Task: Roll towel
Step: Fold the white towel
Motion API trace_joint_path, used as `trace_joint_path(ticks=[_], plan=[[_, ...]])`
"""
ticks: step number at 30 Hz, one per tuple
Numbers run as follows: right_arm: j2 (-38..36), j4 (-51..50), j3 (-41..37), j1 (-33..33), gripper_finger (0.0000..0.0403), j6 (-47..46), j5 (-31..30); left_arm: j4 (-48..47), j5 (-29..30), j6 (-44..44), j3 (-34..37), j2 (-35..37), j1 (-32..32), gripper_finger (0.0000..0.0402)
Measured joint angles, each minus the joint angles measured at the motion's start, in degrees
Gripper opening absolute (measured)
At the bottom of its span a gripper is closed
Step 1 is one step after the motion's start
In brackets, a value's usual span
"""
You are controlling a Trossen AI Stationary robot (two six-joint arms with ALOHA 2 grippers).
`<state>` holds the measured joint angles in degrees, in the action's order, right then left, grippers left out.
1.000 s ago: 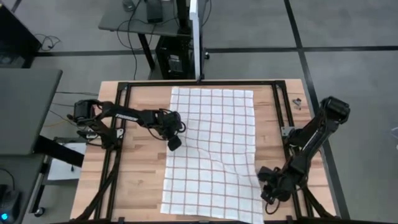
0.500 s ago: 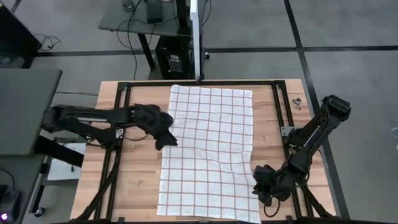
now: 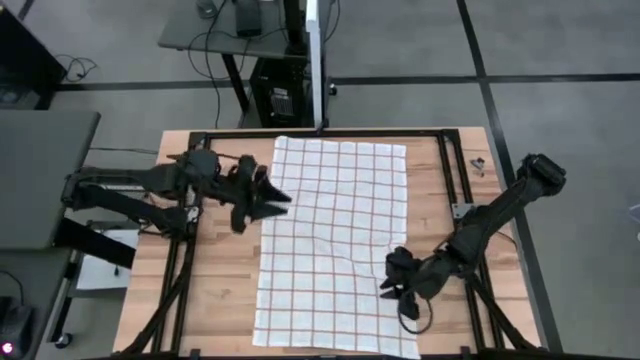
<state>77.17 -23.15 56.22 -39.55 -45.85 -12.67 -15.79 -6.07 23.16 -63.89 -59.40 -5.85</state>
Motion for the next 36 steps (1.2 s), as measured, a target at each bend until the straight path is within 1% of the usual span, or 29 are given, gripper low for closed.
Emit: trace_joint_path(ticks=[3,6,9,12,14,17,19,26,31,36], plan=[[0.60,-3.13,4.80,-1.07,0.0149,1.36,-0.09,-11.05,9.16,-4.94,-7.01,-3.70,-8.08,0.0183],[2.62,-6.34,9.20,-3.20,0.0180,1.31,-0.17,-19.97,16.93,-6.38,-11.06,-7.50,-16.03,0.0184],[6.81,-8.26,13.77,-6.25,0.0202,0.94,-0.35,-27.22,21.84,-4.18,-12.03,-10.84,-22.76,0.0184],[12.92,-8.23,18.47,-9.85,0.0209,0.88,-1.44,-31.64,24.33,1.17,-12.06,-14.41,-27.94,0.0184],[17.63,-10.98,21.59,-11.91,0.0209,-0.53,-3.95,-34.80,25.18,4.30,-12.06,-16.87,-30.67,0.0184],[24.39,-18.67,25.61,-14.33,0.0205,-6.48,-9.21,-38.06,25.39,6.31,-12.11,-21.28,-33.38,0.0184],[28.14,-20.71,27.53,-15.08,0.0204,-10.38,-10.91,-39.26,25.41,7.06,-12.10,-24.36,-34.46,0.0184],[38.03,-15.91,32.52,-17.92,0.0206,-18.47,-11.46,-42.64,25.42,10.24,-12.10,-33.67,-37.14,0.0184],[43.01,-17.26,34.98,-18.84,0.0205,-19.29,-11.21,-38.66,25.40,10.55,-12.10,-38.39,-38.03,0.0184],[44.17,-19.05,34.65,-17.68,0.0205,-22.69,-10.84,-34.11,25.40,11.01,-11.90,-40.96,-39.31,0.0184]])
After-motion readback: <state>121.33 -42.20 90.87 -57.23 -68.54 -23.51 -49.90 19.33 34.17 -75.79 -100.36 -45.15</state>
